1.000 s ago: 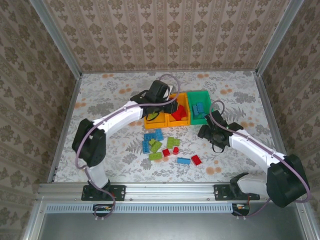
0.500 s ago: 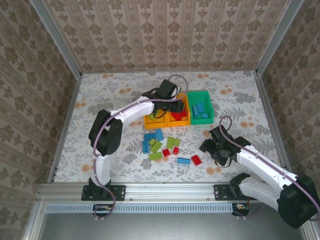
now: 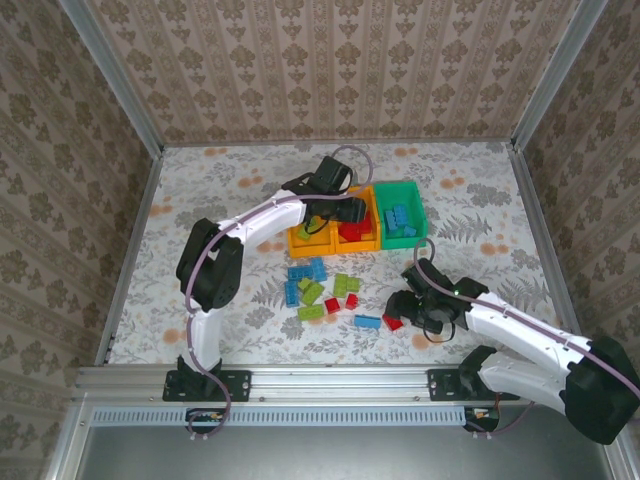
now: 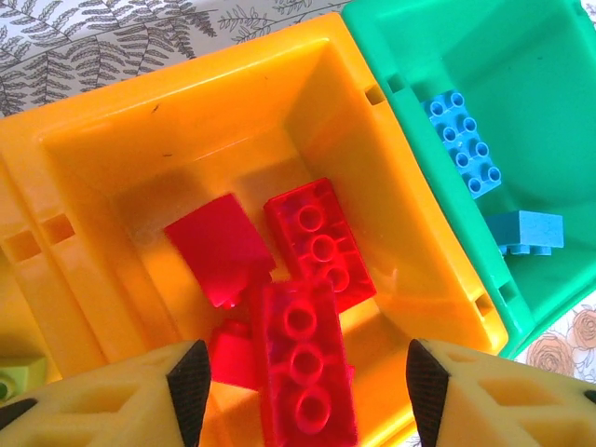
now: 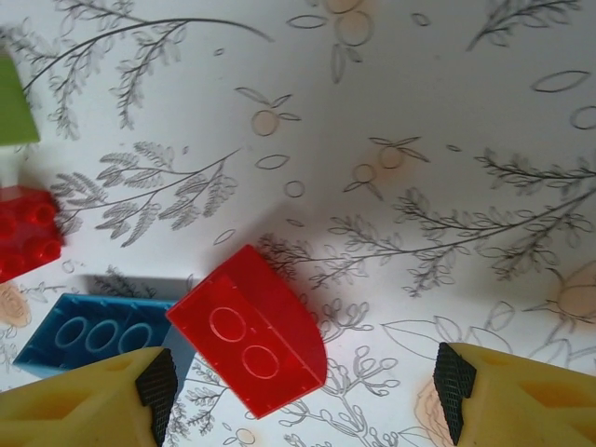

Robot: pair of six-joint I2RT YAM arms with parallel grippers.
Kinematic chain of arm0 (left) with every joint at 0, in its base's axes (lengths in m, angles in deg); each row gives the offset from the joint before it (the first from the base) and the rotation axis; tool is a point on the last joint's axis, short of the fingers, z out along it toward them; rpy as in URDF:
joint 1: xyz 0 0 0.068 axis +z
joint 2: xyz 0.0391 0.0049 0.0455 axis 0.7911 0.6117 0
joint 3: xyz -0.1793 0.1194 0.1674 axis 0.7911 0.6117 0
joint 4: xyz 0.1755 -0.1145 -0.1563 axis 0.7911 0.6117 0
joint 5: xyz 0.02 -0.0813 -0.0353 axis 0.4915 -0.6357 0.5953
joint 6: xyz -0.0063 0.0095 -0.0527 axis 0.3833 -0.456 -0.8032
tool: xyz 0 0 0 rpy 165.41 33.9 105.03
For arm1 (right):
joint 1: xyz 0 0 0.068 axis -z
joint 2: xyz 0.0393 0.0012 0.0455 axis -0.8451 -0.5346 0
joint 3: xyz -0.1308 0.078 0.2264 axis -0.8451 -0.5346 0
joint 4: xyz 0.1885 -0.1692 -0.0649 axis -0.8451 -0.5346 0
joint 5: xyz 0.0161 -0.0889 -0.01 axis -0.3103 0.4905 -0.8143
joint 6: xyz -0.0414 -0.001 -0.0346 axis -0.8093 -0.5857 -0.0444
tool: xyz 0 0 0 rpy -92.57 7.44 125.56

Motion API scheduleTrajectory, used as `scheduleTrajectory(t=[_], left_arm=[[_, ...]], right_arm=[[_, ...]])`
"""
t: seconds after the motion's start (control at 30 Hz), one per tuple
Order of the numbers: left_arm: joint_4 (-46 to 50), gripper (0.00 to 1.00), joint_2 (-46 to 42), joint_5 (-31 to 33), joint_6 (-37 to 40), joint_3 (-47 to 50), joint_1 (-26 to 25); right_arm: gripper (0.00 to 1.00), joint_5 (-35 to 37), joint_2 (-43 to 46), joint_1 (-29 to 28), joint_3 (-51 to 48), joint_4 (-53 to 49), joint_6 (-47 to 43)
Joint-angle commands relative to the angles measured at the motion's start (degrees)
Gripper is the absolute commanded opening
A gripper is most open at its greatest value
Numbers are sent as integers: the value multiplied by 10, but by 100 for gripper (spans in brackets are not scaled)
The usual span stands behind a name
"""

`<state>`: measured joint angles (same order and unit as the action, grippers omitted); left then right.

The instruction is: Sort the legos into containers by color

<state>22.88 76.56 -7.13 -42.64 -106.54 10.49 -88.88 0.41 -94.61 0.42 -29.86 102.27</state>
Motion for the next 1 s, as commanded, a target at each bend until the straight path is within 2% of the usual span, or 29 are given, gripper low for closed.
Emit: scheduleTrajectory(t=[0.0,0.33,0.47,0.73,0.97], left_arm=[[10,64,-22,9,-4,10,2],[2,67,-46,-1,-13,40,3],[-4,68,-53,0,-17,54,5],[-7,69,-58,0,-21,66,8],[-12,72,-70,0,-24,73,11]], right_arm=[[76,11,-10,-19,1,10,-34],[74,33,-34,-39,37,-41,-112],[73,15,-61,-53,51,-34,-147],[73,30,-116,-72,80,-56,-185],[68,38,-174,-73,103,-62,-214]])
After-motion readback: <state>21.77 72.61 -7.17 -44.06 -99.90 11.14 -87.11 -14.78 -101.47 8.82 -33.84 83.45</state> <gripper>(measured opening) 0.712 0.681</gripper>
